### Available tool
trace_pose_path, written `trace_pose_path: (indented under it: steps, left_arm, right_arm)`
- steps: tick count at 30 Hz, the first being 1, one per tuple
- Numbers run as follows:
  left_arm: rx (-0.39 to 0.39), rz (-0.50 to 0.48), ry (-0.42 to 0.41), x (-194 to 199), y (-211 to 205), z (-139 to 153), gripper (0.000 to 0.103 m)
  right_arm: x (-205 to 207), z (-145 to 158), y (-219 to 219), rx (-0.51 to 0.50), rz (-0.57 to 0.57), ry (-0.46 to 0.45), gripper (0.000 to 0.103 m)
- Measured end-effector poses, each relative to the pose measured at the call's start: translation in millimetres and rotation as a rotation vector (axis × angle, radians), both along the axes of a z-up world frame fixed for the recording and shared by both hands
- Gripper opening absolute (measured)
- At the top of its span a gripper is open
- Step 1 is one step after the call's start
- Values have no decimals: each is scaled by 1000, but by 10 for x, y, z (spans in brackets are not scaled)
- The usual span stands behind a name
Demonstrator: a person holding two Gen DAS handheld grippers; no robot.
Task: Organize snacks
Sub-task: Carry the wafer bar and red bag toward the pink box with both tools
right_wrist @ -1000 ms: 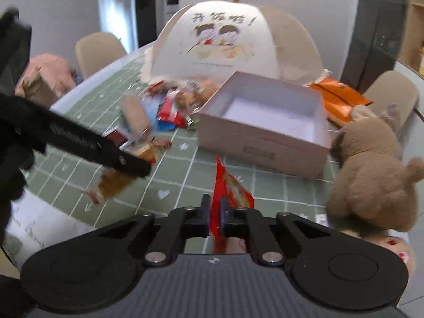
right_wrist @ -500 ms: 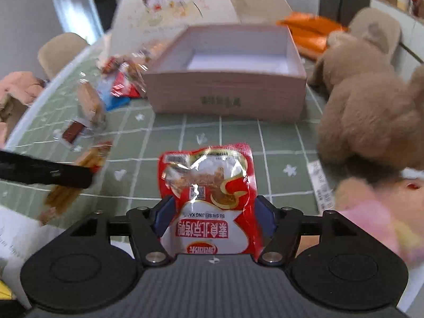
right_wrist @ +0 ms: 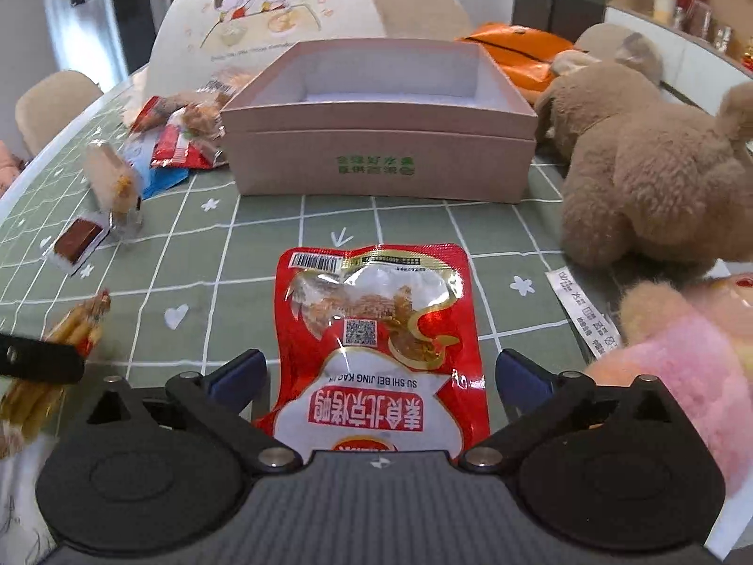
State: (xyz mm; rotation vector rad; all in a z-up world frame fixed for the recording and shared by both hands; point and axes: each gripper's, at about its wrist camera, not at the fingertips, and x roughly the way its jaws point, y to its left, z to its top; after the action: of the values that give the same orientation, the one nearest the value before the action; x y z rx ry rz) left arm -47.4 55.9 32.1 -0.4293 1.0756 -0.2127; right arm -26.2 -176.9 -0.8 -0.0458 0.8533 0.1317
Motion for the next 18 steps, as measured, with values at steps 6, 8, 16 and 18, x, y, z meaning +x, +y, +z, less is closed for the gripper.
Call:
trace_pose_path:
  steps: [6, 8, 16, 18]
  left_arm:
    - [-2, -2, -6, -47, -9, 9, 40]
    - [-7, -2, -6, -53, -18, 1, 40]
    - [-9, -50, -16, -18, -165, 32, 40]
    - [-5, -62, -25, -8, -203, 64, 40]
  right_arm:
    - [75, 72, -67, -9, 118, 50, 91]
    - [63, 129, -79, 9, 154, 89, 86]
    - [-179, 423, 27, 51, 240, 67, 58]
    - [-220, 496, 16, 46, 240, 51, 58]
